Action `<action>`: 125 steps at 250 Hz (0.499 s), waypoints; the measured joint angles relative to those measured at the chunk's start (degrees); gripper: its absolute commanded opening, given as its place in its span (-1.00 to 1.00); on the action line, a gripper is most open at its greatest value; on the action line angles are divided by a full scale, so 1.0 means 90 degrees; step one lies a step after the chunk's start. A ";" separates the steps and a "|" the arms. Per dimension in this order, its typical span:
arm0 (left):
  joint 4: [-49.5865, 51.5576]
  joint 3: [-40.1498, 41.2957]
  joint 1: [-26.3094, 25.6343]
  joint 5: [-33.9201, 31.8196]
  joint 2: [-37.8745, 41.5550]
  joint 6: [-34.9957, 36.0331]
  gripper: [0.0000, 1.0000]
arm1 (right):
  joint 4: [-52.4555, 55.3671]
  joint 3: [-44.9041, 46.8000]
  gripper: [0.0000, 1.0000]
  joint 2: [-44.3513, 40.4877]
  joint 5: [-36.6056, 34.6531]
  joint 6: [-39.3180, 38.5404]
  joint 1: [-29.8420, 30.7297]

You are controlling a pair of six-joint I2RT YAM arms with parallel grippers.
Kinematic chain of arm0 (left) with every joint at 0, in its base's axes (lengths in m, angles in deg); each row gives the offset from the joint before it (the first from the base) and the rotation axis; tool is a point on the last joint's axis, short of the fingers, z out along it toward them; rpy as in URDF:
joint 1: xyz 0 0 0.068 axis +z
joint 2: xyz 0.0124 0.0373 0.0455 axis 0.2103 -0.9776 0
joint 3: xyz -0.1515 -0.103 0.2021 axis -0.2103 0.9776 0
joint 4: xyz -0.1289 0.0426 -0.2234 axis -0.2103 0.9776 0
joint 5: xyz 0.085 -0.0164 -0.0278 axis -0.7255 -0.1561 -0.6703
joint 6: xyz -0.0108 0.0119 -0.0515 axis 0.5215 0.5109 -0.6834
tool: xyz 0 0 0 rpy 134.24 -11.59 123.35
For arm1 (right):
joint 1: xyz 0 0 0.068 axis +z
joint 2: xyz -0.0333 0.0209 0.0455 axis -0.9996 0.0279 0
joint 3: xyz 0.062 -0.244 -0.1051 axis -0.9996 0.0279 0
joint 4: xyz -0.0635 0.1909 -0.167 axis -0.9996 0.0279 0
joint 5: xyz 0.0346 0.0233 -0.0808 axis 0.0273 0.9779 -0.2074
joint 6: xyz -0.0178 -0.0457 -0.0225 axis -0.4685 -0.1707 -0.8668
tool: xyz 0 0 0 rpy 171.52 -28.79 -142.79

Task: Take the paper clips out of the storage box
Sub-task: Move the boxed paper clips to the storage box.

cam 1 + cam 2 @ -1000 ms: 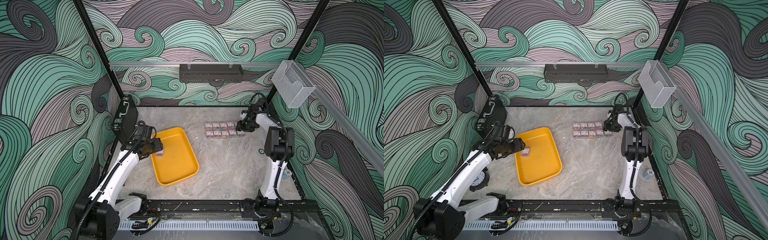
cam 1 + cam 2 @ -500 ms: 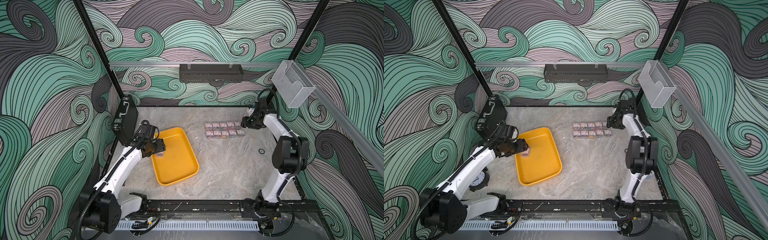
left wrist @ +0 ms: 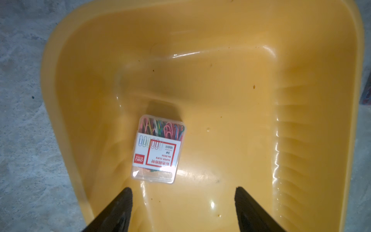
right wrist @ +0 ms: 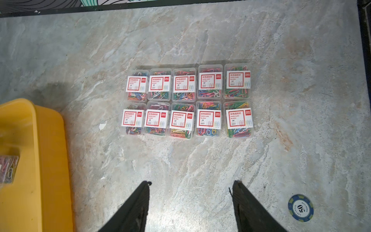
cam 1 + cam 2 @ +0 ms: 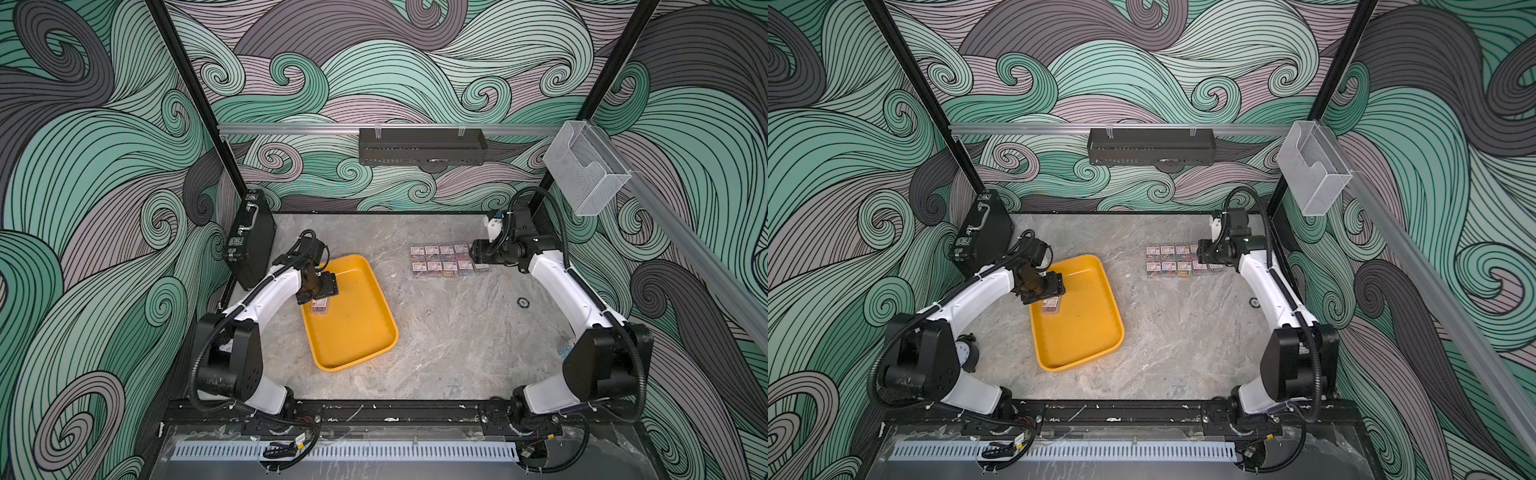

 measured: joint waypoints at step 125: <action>0.0049 -0.0741 0.0000 -0.0493 -0.1392 0.0182 0.59 | -0.0007 0.0872 0.38 -0.0891 -0.0209 0.0129 0.0277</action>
